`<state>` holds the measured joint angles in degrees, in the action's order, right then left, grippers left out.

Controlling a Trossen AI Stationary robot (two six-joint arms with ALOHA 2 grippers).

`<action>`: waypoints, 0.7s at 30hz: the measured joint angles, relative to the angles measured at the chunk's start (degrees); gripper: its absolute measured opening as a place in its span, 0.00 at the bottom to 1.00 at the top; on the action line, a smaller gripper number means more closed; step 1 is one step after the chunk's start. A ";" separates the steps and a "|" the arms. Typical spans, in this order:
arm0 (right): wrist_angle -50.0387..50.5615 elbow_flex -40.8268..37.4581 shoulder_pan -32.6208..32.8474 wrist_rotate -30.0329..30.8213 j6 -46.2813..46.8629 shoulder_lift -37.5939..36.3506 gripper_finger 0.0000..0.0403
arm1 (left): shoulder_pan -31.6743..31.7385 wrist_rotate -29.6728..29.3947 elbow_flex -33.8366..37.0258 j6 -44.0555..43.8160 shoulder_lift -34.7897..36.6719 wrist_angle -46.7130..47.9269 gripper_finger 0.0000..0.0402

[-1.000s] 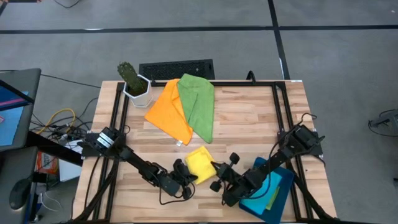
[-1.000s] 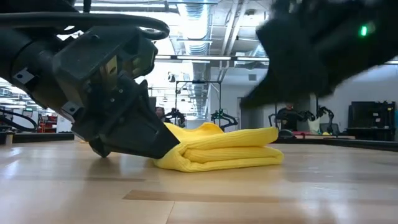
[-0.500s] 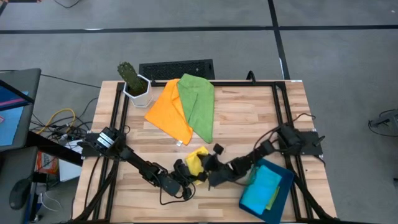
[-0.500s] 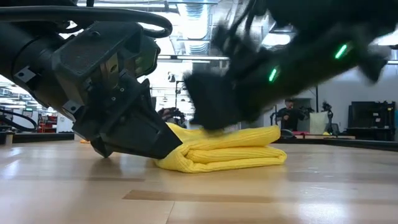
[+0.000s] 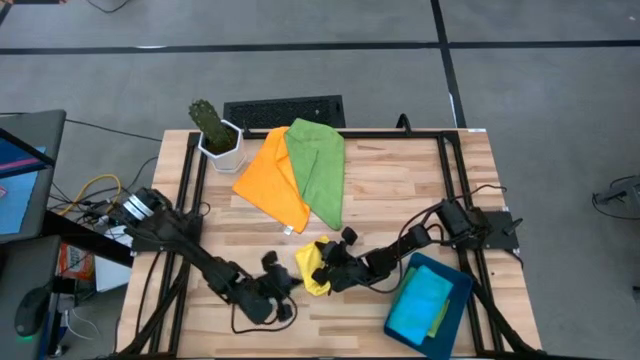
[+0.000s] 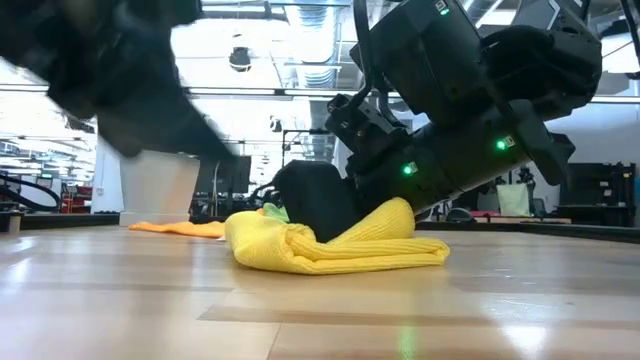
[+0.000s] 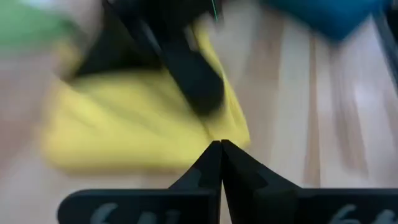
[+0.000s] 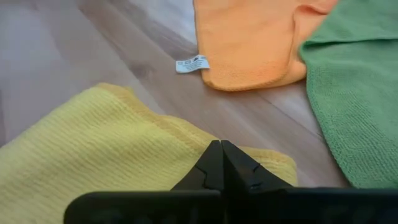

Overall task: Fold microfiber towels
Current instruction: Fold the yellow microfiber towel

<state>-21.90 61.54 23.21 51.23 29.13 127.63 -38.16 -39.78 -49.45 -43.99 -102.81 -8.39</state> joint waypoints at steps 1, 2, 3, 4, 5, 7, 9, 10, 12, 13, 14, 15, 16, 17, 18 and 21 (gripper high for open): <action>0.01 0.00 0.02 0.14 0.01 -0.04 0.04 | -0.88 -4.39 0.01 0.21 1.03 0.65 0.00; -0.01 -0.03 0.08 0.14 -0.03 -0.16 0.04 | -1.59 -9.06 0.24 0.29 1.47 0.88 0.00; -0.35 -0.04 0.08 0.08 -0.22 -0.24 0.04 | -2.05 -13.01 0.69 0.30 1.55 0.60 0.00; -0.62 -0.07 0.06 0.06 -0.30 -0.24 0.04 | -2.23 -15.79 1.40 0.20 1.47 0.34 0.00; -0.91 -0.12 0.08 0.06 -0.45 -0.24 0.04 | -2.05 -16.84 2.30 -0.17 1.25 -0.28 0.00; -1.15 -0.14 0.08 0.06 -0.49 -0.24 0.05 | -0.73 -14.85 3.92 -1.33 -0.30 -3.61 0.00; -1.10 0.05 0.12 0.07 -0.61 -0.22 0.05 | 0.33 -13.27 5.59 -1.20 -2.46 -7.57 0.00; -1.09 0.12 0.12 0.08 -0.77 -0.21 0.06 | 0.77 -13.02 5.88 -0.29 -3.71 -9.97 0.00; -0.97 0.36 0.12 0.05 -1.10 -0.19 0.05 | 1.47 -13.63 5.99 1.24 -5.60 -12.68 0.00; -0.97 0.43 0.12 0.01 -1.16 -0.17 0.05 | 1.88 -14.57 6.04 1.43 -6.16 -12.77 0.00; -0.92 0.44 0.15 -0.01 -1.14 -0.17 0.04 | 2.55 -15.19 6.07 1.40 -6.71 -12.79 0.00; -0.77 0.46 0.15 -0.03 -1.14 -0.17 0.04 | 3.35 -15.12 6.07 1.12 -7.27 -12.87 0.00; -0.74 0.48 0.19 0.04 -1.17 -0.17 0.04 | 4.06 -14.55 6.20 0.65 -7.62 -12.53 0.00; -0.72 0.48 0.28 0.29 -1.39 -0.30 0.04 | 4.65 -13.80 6.43 0.47 -7.83 -12.36 0.00; -0.16 0.44 0.49 0.98 -2.05 -0.89 0.04 | 5.23 -12.52 6.48 0.37 -7.95 -12.36 0.00; 2.59 0.32 1.36 3.93 -3.28 -3.99 0.05 | 6.33 -9.85 6.72 -1.41 -7.95 -9.73 0.00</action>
<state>-19.30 61.86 24.57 55.16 25.85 123.64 -31.83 -49.63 -42.73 -45.39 -110.76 -18.12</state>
